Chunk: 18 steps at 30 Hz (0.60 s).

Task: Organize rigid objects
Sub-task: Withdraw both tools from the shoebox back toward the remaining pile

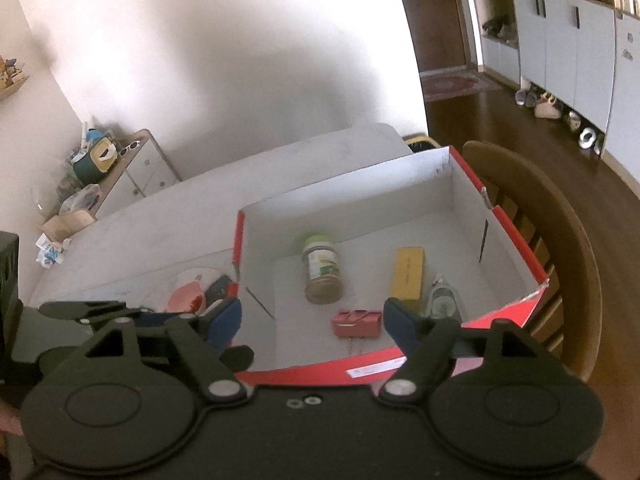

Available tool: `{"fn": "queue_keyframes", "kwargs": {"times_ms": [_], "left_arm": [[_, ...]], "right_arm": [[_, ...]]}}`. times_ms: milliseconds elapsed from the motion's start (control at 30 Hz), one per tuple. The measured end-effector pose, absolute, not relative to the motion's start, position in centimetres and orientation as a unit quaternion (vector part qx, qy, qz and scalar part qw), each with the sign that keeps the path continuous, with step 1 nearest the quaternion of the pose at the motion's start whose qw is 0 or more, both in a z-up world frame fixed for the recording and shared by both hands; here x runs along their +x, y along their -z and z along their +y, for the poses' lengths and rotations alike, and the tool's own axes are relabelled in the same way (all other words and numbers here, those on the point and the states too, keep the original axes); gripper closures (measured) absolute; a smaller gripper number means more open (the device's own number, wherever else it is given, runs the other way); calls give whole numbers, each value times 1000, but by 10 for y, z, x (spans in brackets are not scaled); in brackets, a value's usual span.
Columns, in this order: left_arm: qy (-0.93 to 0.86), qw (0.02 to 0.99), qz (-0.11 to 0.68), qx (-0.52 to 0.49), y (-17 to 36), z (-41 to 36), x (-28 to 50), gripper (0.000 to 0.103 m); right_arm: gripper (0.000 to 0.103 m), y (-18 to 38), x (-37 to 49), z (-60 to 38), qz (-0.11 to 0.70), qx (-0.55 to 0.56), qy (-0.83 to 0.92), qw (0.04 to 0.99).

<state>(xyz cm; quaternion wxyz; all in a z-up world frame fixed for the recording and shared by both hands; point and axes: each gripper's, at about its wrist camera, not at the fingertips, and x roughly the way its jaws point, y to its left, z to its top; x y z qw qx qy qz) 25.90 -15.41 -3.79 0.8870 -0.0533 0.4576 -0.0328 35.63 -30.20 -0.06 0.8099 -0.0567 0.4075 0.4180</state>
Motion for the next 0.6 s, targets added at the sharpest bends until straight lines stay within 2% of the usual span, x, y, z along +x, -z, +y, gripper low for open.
{"fn": "queue_keyframes", "kwargs": {"times_ms": [233,300,467,600], "left_arm": [[41,896,439,-49,32,-129,232,34],[41,898,434,-48,31,-122,225,27],[48,904,420,-64,27,-101,208,26],[43,909,409,-66,27,-83,194,19]], "right_arm": [[14,1,317,-296,401,-38,-420,813],[13,1,307,-294,396,-33,-422,815],[4,-1,277,-288,368,-26,-427,826],[0,4,258,-283,357,-14,-425,832]]}}
